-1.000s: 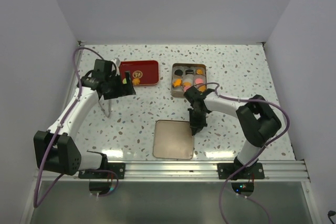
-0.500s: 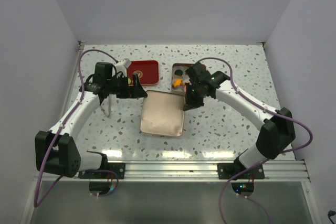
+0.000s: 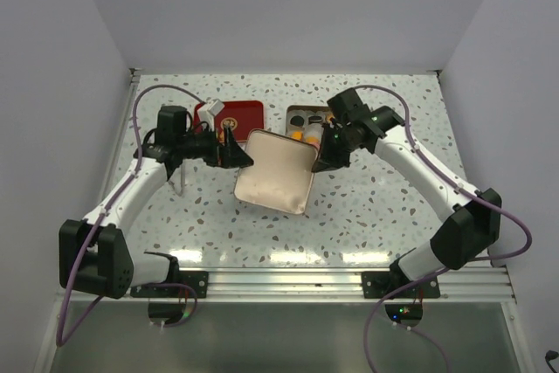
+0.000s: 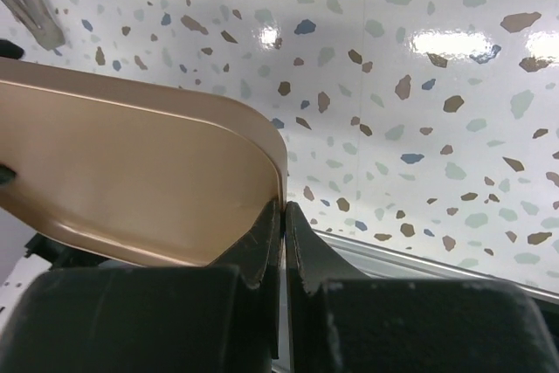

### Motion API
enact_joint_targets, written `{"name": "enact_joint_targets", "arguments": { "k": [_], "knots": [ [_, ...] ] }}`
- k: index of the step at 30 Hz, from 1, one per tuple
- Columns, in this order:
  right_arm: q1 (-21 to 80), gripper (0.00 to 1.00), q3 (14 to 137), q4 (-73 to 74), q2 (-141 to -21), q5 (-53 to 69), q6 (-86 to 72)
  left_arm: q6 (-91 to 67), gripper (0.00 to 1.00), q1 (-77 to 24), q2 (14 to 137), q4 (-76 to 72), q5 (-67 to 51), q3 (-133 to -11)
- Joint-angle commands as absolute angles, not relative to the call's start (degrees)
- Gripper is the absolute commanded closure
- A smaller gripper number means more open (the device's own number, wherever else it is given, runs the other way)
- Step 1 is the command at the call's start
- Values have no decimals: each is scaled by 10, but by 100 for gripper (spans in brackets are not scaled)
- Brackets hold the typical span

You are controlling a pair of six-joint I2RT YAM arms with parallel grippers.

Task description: Pack the cookies

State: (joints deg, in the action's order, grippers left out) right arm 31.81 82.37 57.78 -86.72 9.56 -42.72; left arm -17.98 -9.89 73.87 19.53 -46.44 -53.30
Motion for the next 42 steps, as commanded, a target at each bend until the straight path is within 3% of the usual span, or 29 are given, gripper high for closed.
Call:
{"name": "enact_joint_targets", "arguments": {
  "k": [1,6,9,12,13,16,17,19,20,23,26,29,33,42],
  "knots": [
    [302,100,850,549,-841,134,-458,-206,3,-101,723,114,-556,-517],
    [294,100,851,520,-846,159,-479,-267,12,-107,718,40,-632,-507],
    [294,100,847,502,-846,167,-491,-301,26,-121,711,-18,-660,-511],
    [294,100,844,477,-840,174,-504,-304,46,-140,709,-26,-660,-525],
    [294,100,844,473,-838,174,-505,-304,65,-144,710,-26,-659,-527],
    [294,100,847,458,-832,171,-513,-304,95,-156,713,-23,-647,-535],
    [294,100,851,455,-831,171,-515,-303,100,-157,712,-21,-642,-537],
    [292,96,864,452,-831,173,-515,-301,100,-162,710,-21,-627,-539],
    [291,75,871,456,-832,174,-514,-300,100,-162,708,-20,-614,-543],
    [283,29,914,489,-839,172,-504,-263,100,-162,713,33,-581,-575],
    [269,14,966,540,-837,174,-504,-209,100,-163,726,101,-516,-622],
    [244,8,976,519,-817,229,-569,-150,100,-166,751,153,-431,-662],
    [238,2,969,387,-813,325,-697,-77,100,-200,774,198,-328,-696],
    [237,2,974,235,-860,376,-876,14,100,-314,723,159,-72,-707]
  ]
}}
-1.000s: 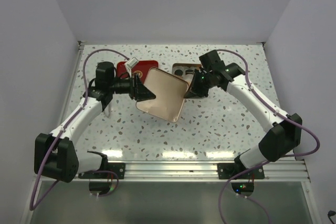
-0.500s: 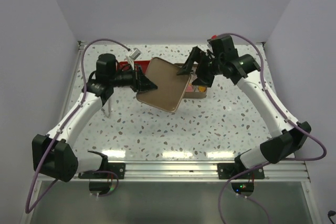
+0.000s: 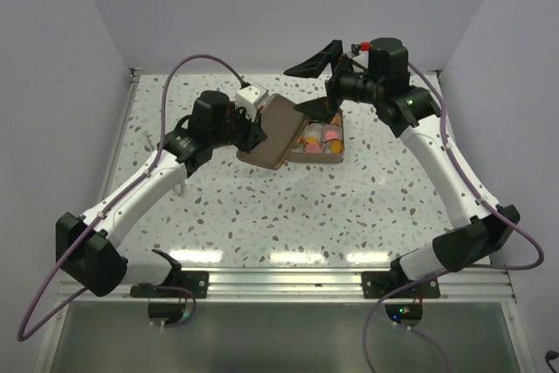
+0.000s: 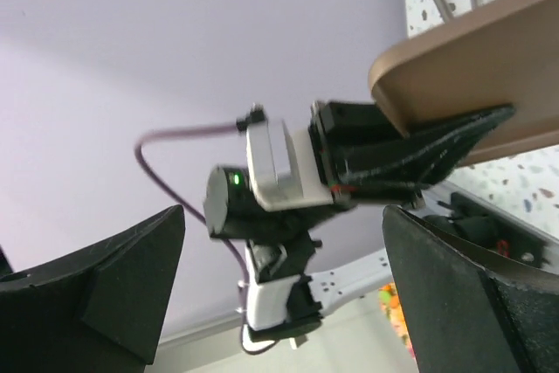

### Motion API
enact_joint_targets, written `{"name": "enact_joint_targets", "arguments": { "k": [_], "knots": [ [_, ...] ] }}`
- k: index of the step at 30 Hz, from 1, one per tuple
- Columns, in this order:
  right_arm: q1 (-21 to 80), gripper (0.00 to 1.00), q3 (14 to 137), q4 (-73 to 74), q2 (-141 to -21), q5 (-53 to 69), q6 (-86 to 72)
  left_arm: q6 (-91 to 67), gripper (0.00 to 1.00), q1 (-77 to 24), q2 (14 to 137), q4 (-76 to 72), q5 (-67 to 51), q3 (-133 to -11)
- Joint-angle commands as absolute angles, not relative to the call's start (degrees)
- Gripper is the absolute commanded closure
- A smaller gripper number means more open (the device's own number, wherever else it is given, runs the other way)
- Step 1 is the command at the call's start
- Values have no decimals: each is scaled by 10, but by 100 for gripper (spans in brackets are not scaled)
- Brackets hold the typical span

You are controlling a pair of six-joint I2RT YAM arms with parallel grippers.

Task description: Pack the cookies

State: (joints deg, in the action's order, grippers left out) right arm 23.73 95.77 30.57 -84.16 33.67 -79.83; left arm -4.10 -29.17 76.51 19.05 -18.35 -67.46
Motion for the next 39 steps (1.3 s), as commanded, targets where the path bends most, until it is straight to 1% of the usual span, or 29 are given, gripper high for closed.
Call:
{"name": "enact_joint_targets", "arguments": {
  "k": [1,5,6,11,16,18,21,23,26,27,29,30,32,33,35,36,38,39],
  "knots": [
    [238,2,972,232,-862,376,-885,25,100,-321,710,158,-57,-708],
    [238,2,946,170,-874,389,-945,63,100,-370,684,169,49,-715],
    [237,2,940,146,-880,393,-953,69,100,-375,678,173,62,-715],
    [237,2,950,142,-903,406,-966,105,100,-409,640,182,120,-719],
    [238,2,990,165,-932,426,-955,147,100,-432,600,167,141,-700],
    [239,2,1014,199,-940,441,-945,162,100,-439,592,162,145,-700],
    [239,2,1031,211,-959,478,-940,183,100,-453,595,161,149,-707],
    [240,2,1052,237,-968,482,-929,207,100,-461,599,164,158,-710],
    [243,9,1080,258,-976,487,-914,231,100,-472,610,167,171,-713],
    [245,17,1083,258,-977,488,-914,235,100,-475,613,166,174,-713],
    [250,28,1083,258,-974,492,-914,243,100,-483,617,163,180,-715],
    [250,37,1079,259,-971,491,-913,243,100,-485,620,162,182,-718],
    [254,46,1064,256,-965,493,-913,249,100,-491,621,154,189,-720],
    [254,54,1056,252,-955,493,-913,251,100,-492,625,152,191,-721],
    [255,63,1042,240,-947,494,-918,259,100,-496,630,150,199,-724],
    [255,70,1030,237,-939,496,-920,265,100,-497,639,151,203,-727],
    [255,78,1020,232,-933,498,-921,274,100,-501,646,150,219,-728],
    [255,85,1017,231,-932,500,-921,279,100,-504,653,149,228,-728]
  ]
}}
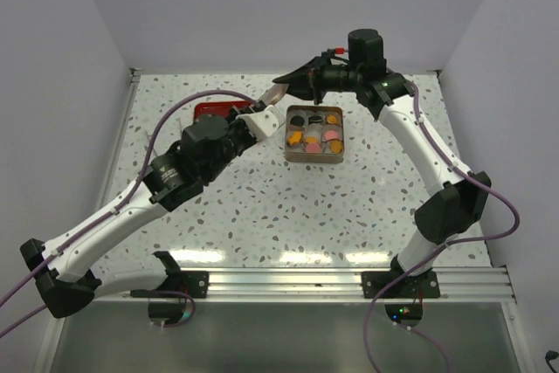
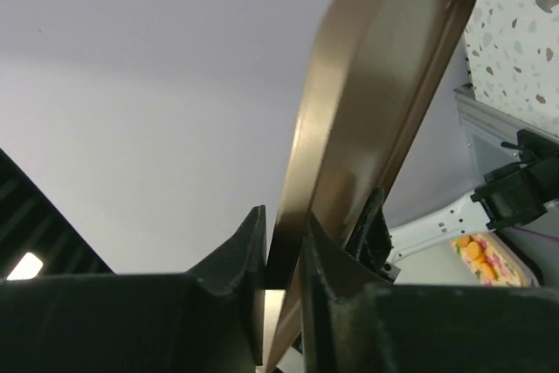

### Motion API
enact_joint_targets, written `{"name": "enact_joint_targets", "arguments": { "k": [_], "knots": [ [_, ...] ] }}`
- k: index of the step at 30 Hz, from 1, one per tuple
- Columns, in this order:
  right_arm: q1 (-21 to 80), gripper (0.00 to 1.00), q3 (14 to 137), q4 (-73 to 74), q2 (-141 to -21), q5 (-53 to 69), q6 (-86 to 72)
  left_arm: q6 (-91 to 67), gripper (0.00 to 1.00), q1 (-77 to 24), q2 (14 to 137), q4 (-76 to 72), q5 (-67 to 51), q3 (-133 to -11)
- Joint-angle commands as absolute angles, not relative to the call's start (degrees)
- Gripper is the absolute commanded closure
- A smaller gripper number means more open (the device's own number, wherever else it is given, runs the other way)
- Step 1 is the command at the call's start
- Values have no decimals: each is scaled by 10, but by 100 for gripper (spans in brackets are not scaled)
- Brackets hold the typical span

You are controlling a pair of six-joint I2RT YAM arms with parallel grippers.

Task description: Pack the cookies

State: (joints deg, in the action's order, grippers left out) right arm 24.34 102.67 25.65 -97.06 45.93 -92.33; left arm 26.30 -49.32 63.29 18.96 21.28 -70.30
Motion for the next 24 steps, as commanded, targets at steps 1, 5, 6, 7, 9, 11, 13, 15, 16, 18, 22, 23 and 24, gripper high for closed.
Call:
{"name": "enact_joint_targets", "arguments": {
  "k": [1,5,6,7,9,11,13,15,16,18,22,23,24],
  "knots": [
    [256,89,1014,229,-927,501,-923,290,100,-507,656,148,243,-728],
    [255,98,994,201,-919,507,-937,310,87,-512,669,135,300,-730],
    [254,100,991,200,-919,507,-940,317,75,-512,671,135,306,-731],
    [254,100,990,197,-919,507,-940,319,71,-512,672,134,314,-730],
    [253,100,986,187,-919,507,-943,326,57,-512,675,134,332,-729],
    [251,100,985,177,-924,505,-947,329,50,-512,677,139,347,-727],
    [250,100,989,172,-928,505,-949,336,45,-512,677,140,356,-722],
    [246,100,996,168,-937,507,-948,339,35,-513,678,141,372,-718],
    [245,100,998,168,-940,507,-947,339,31,-512,679,142,378,-718],
    [237,100,1008,177,-950,509,-936,331,18,-512,682,151,403,-724],
    [200,100,1034,274,-962,491,-803,291,1,-512,682,186,407,-753],
    [177,100,1028,298,-962,488,-779,282,0,-512,683,205,394,-760],
    [165,100,1023,308,-961,483,-740,266,0,-512,686,213,388,-776]
  ]
}}
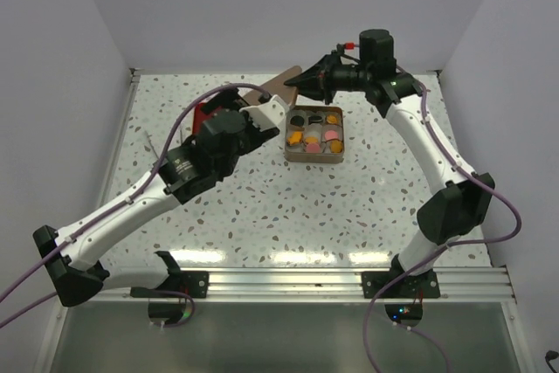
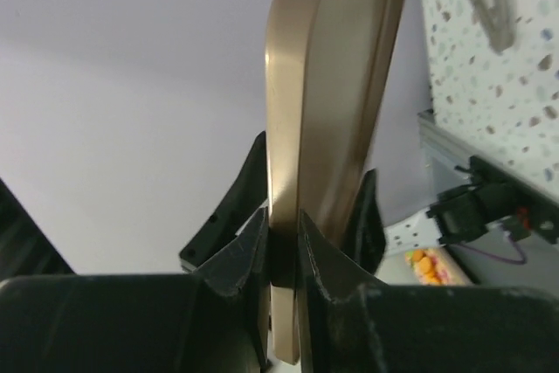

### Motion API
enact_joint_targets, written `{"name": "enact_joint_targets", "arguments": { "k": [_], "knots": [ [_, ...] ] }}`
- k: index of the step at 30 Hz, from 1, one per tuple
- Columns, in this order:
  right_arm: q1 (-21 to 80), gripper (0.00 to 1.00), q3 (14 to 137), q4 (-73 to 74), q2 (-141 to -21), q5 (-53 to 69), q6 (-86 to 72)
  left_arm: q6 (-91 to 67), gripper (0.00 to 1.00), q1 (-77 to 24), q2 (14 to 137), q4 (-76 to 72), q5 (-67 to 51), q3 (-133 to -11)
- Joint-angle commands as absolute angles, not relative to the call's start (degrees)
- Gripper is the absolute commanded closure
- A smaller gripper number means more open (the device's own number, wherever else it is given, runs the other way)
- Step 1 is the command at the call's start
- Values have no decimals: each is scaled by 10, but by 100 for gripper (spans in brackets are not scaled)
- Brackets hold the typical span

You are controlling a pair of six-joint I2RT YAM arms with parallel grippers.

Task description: Pack the cookies

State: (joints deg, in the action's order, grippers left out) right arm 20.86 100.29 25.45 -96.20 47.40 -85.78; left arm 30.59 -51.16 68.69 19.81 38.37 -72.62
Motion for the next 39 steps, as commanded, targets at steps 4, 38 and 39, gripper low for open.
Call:
{"name": "enact_joint_targets", "arguments": {
  "k": [4,38,39],
  "knots": [
    [101,100,1028,409,-962,427,-574,229,0,-507,698,257,354,-828],
    [1,100,805,64,-1060,586,-505,-302,2,-196,1017,26,-333,-788],
    [1,100,804,63,-1068,586,-505,-309,2,-195,1026,22,-336,-792]
  ]
}}
